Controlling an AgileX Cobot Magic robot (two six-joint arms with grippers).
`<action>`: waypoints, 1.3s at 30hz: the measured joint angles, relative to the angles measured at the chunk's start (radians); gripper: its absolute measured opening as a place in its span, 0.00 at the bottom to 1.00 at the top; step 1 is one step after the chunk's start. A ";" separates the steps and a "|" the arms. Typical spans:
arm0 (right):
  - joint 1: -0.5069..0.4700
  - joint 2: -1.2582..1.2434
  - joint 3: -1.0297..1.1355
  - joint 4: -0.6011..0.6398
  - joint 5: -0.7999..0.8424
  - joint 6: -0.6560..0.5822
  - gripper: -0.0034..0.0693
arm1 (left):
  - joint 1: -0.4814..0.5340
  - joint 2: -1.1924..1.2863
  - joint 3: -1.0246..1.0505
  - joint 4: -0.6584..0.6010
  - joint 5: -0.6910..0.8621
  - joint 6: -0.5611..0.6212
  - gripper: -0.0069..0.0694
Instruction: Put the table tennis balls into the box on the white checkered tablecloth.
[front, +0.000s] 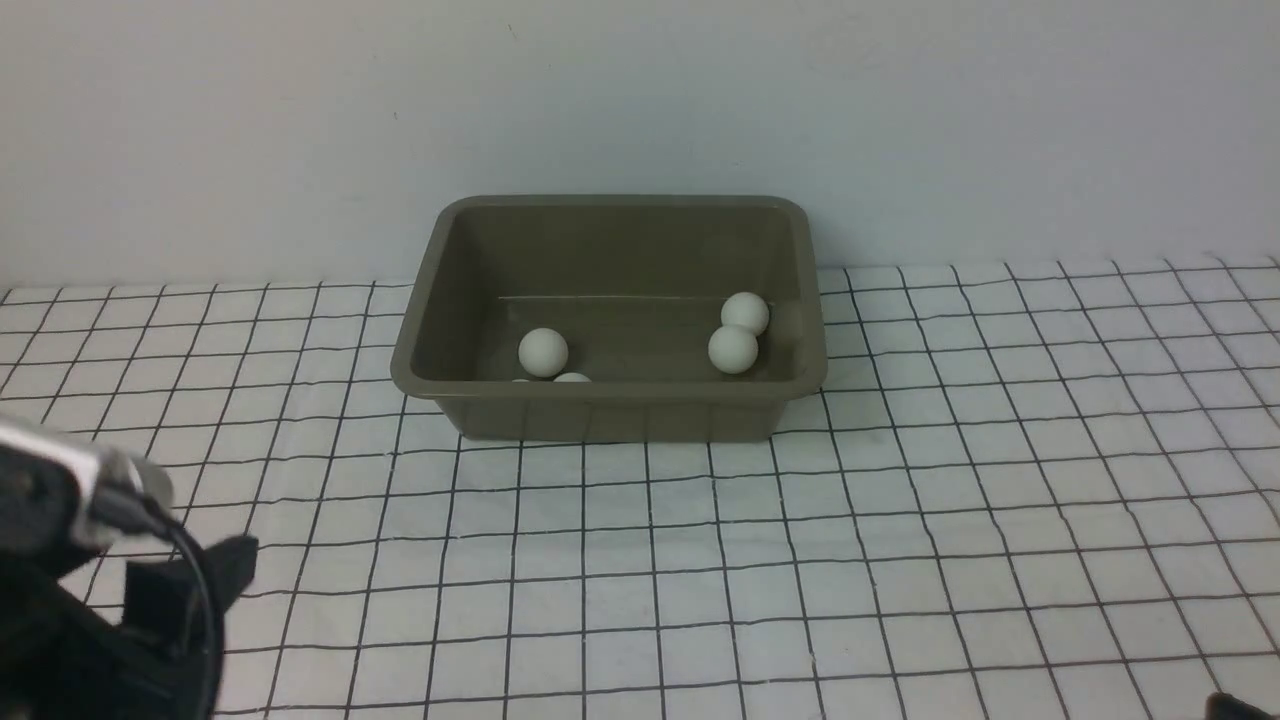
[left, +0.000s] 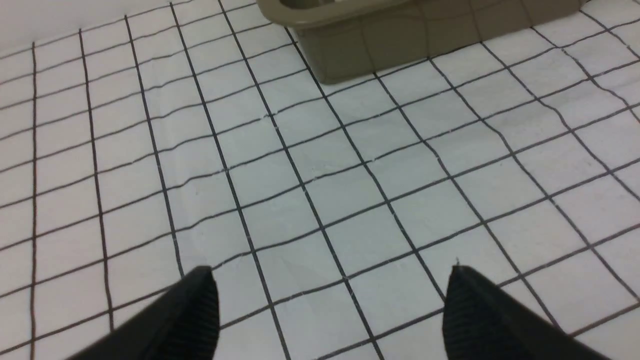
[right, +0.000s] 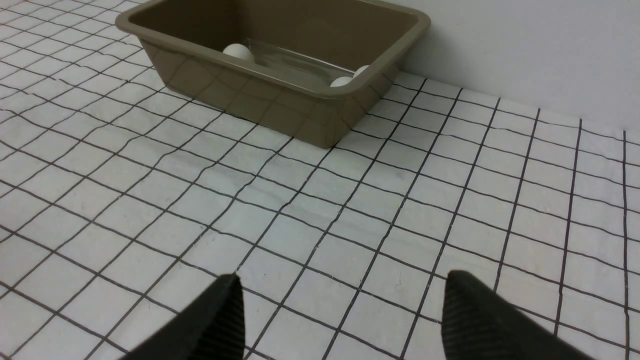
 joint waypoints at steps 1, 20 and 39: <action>0.000 0.000 0.000 0.000 0.000 0.000 0.71 | 0.003 -0.001 0.015 0.000 -0.018 0.000 0.80; 0.000 0.000 0.000 0.000 0.001 0.000 0.71 | 0.298 -0.382 0.094 -0.001 0.046 0.046 0.80; 0.000 0.000 0.000 0.000 0.001 0.000 0.71 | 0.369 -0.622 0.239 -0.122 0.163 0.128 0.80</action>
